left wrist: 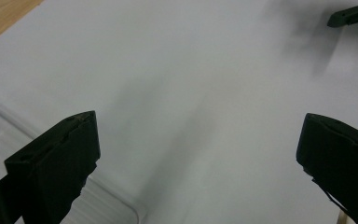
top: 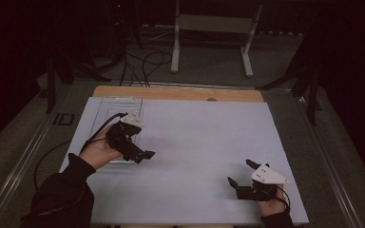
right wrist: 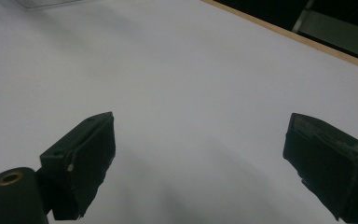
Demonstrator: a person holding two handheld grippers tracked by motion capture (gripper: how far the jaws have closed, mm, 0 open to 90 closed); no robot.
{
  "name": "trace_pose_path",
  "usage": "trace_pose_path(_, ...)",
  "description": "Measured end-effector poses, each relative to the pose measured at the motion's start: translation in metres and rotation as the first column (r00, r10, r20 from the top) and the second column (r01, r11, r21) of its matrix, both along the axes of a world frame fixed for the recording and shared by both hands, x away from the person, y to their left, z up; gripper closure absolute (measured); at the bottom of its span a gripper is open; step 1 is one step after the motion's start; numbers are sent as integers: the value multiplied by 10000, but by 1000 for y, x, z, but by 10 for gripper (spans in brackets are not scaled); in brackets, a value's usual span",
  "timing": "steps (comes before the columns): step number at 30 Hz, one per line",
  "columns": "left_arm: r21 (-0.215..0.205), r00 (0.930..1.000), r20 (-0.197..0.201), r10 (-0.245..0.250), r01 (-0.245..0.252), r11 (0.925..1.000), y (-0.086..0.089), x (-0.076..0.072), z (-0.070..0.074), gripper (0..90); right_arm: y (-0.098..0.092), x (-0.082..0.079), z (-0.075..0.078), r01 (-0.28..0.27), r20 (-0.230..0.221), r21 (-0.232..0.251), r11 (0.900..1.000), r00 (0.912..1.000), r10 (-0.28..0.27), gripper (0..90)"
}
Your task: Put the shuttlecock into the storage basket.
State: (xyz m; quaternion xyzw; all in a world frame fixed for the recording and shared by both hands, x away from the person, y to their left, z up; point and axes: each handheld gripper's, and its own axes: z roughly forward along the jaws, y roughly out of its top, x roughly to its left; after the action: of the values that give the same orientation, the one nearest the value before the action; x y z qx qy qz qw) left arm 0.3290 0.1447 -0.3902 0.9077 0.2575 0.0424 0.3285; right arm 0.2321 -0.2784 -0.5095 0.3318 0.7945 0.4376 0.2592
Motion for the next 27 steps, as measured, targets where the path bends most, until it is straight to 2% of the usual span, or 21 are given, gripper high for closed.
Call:
trace_pose_path(2, -61, 9996, -126, -239, 238, 9997, -4, -1, -1, 4, 0, 0, 0, -7, 4, 4, 10000, 10000, 7, 91)
trace_pose_path(5, -37, 9990, -108, -426, 426, 9991, -8, -3, -3, 4, 0, 0, 0, 15, 15, 19, 10000, 10000, -15, 90)
trace_pose_path(11, 70, 9974, -210, -694, 696, 9976, -19, -7, -6, 5, 0, 0, 0, -5, 0, 13, 10000, 10000, 5, 91)
trace_pose_path(22, -42, 9934, -295, -1108, 1107, 9938, -34, -15, -15, 5, 0, 0, 0, -20, -4, 19, 10000, 10000, 20, 90)
trace_pose_path(24, 120, 9898, -314, -1393, 1397, 9901, -39, -17, -20, 5, -1, 0, 0, -30, 9, 22, 10000, 10000, 30, 91)
trace_pose_path(27, -6, 9882, -431, -1467, 1469, 9892, -43, -19, -25, 5, -1, 0, 0, -10, 15, 30, 10000, 10000, 10, 90)
